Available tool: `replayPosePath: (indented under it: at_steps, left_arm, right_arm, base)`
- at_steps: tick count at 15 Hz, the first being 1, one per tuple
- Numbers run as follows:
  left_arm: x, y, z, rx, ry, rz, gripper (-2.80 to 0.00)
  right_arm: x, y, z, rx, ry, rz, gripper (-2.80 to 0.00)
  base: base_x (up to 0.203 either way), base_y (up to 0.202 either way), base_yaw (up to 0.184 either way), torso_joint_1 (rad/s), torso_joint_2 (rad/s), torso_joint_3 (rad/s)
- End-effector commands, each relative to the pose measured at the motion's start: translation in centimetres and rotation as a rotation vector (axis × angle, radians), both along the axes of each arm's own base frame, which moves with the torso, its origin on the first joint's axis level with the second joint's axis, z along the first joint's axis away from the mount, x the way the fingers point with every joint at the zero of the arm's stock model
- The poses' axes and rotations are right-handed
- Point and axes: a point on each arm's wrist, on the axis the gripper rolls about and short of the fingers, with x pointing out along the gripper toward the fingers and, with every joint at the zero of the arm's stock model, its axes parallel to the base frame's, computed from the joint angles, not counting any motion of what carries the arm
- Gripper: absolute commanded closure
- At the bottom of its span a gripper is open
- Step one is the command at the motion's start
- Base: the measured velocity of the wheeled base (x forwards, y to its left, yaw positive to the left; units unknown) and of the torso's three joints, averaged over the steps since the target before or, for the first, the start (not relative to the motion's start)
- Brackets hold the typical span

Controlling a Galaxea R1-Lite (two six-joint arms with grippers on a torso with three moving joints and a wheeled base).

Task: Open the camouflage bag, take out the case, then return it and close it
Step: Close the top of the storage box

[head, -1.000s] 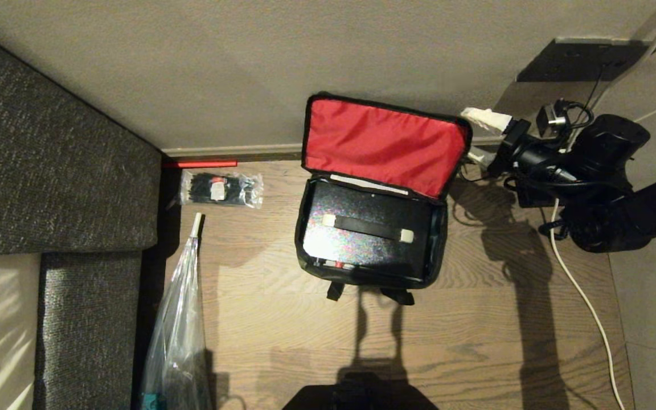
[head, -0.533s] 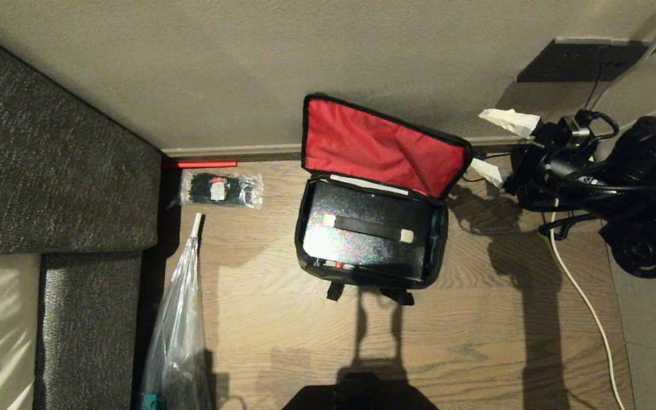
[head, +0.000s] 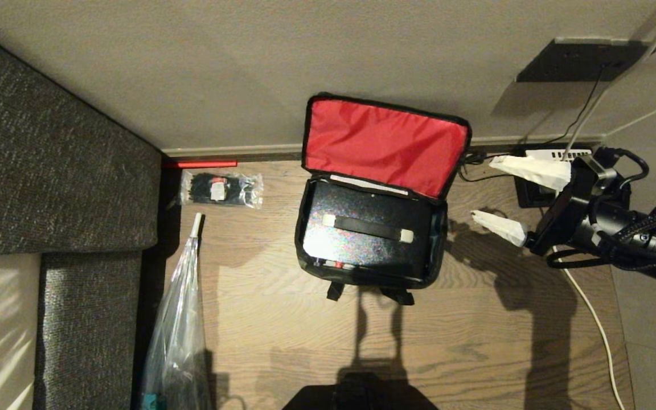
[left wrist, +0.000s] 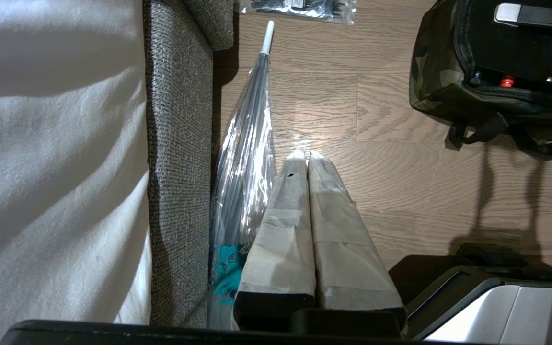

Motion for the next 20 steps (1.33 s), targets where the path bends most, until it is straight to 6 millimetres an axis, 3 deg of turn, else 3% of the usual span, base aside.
replayPosePath:
  at_steps: [1, 7, 10, 20]
  left_arm:
    - [0.0, 0.0, -0.1, 0.0, 0.001, 0.0, 0.0]
    - [0.0, 0.0, -0.1, 0.0, 0.001, 0.0, 0.0]
    - [0.0, 0.0, -0.1, 0.0, 0.001, 0.0, 0.0]
    - [0.0, 0.0, -0.1, 0.0, 0.001, 0.0, 0.0]
  right_arm:
    - [0.3, 0.1, 0.9, -0.008, -0.065, -0.004, -2.8]
    - [9.1, -3.1, -0.3, -0.221, -0.324, -0.214, -2.8]
    - [12.0, -3.8, -0.7, -0.27, -0.408, -0.248, -2.8]
    - [16.6, -1.7, -1.2, -0.31, -0.574, -0.229, -2.8]
  base:
    - [0.0, 0.0, 0.0, 0.0, 0.0, 0.0]
    - [0.0, 0.0, 0.0, 0.0, 0.0, 0.0]
    - [0.0, 0.0, 0.0, 0.0, 0.0, 0.0]
    - [0.0, 0.0, 0.0, 0.0, 0.0, 0.0]
